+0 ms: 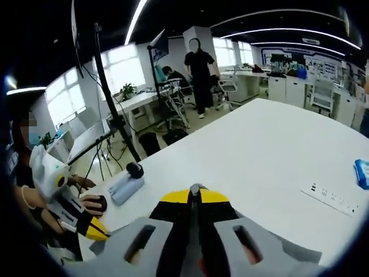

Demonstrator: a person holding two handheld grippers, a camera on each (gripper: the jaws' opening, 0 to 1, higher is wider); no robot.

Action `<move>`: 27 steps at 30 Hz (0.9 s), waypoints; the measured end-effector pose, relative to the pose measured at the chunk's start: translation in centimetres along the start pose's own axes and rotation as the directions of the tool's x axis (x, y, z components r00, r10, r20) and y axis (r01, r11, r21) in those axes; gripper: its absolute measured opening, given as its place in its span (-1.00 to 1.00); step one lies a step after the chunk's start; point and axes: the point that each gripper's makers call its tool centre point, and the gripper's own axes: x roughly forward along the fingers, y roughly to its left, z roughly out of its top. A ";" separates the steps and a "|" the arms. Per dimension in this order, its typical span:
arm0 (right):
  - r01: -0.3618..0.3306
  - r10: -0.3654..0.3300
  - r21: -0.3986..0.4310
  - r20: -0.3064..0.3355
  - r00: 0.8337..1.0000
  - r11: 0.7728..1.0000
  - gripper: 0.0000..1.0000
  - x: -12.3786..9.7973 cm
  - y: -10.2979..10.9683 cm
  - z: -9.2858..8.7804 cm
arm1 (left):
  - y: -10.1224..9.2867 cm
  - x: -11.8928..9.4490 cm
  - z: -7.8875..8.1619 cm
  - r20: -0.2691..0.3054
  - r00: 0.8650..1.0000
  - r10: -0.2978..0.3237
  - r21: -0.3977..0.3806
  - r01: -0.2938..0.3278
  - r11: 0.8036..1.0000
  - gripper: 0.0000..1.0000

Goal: Fold the towel on the table until its edges align and the towel forms a compact rectangular stack.

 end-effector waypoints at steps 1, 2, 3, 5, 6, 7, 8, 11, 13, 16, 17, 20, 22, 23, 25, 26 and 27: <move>-0.004 0.004 0.003 0.001 1.000 1.000 -0.98 0.3 0.1 -0.1 | 0.2 0.0 -0.3 -0.008 1.000 -0.001 -0.009 0.001 1.000 -0.96; -0.014 0.014 0.017 0.005 1.000 1.000 -0.98 0.8 0.3 -0.1 | 0.5 -0.1 -0.5 -0.012 1.000 0.000 -0.014 -0.001 1.000 -0.96; -0.019 0.019 0.025 0.013 1.000 0.999 -0.98 1.1 0.4 0.0 | 0.7 -0.2 -0.6 -0.015 1.000 0.004 -0.018 -0.005 1.000 -0.96; -0.031 0.029 0.041 0.031 0.999 0.999 -0.98 1.8 0.6 0.4 | 1.4 -0.4 -0.6 -0.017 1.000 0.019 -0.013 -0.020 1.000 -0.96; -0.038 0.036 0.057 0.036 0.999 0.998 -0.98 2.1 0.7 0.4 | 1.8 -0.5 -0.6 -0.018 0.999 0.029 -0.013 -0.029 0.999 -0.96; -0.043 0.041 0.067 0.036 0.999 0.997 -0.98 2.3 0.8 0.3 | 2.2 -0.6 -0.6 -0.016 0.999 0.038 -0.018 -0.038 0.999 -0.96; -0.044 0.042 0.063 0.025 0.999 0.997 -0.98 2.6 1.0 -0.3 | 2.9 -0.6 -0.6 -0.019 0.998 0.052 -0.035 -0.052 0.998 -0.96; -0.044 0.045 0.034 -0.032 0.998 0.998 -0.98 3.4 1.3 -2.4 | 4.0 -0.2 -1.4 -0.041 0.997 0.061 -0.069 -0.064 0.996 -0.96; -0.047 0.048 0.014 -0.049 0.998 0.999 -0.98 4.0 1.6 -3.5 | 4.2 0.4 -1.9 -0.054 0.997 0.060 -0.077 -0.064 0.995 -0.96; -0.043 0.043 -0.001 -0.058 0.997 0.999 -0.97 4.8 2.0 -4.6 | 4.3 0.9 -2.0 -0.068 0.995 0.074 -0.076 -0.079 0.994 -0.96; -0.041 0.040 -0.011 -0.062 0.997 0.999 -0.97 5.0 2.0 -4.9 | 4.3 1.1 -2.1 -0.074 0.994 0.080 -0.067 -0.085 0.994 -0.96; -0.012 0.008 -0.074 -0.057 0.998 0.997 -0.95 5.5 1.4 -5.1 | 4.4 1.5 -2.2 -0.092 0.991 0.100 -0.047 -0.104 0.993 -0.96; -0.009 0.005 -0.074 -0.055 0.998 0.997 -0.93 5.6 1.4 -5.1 | 4.4 1.6 -2.3 -0.098 0.989 0.108 -0.041 -0.112 0.993 -0.96; -0.018 0.015 -0.059 -0.056 0.998 0.998 -0.90 5.6 1.4 -5.1 | 4.5 1.7 -2.4 -0.101 0.988 0.115 -0.043 -0.119 0.992 -0.95; -0.027 0.025 -0.042 -0.064 0.998 0.999 -0.79 5.6 1.5 -5.3 | 4.7 1.4 -2.4 -0.092 0.987 0.135 -0.047 -0.139 0.989 -0.93; -0.031 0.028 -0.043 -0.068 0.997 0.999 -0.74 5.5 1.5 -5.3 | 4.7 1.3 -2.4 -0.083 0.987 0.140 -0.047 -0.144 0.988 -0.90; -0.032 0.029 -0.045 -0.073 0.997 0.998 -0.70 5.2 1.5 -5.4 | 4.8 0.9 -2.1 -0.053 0.987 0.154 -0.045 -0.156 0.987 -0.87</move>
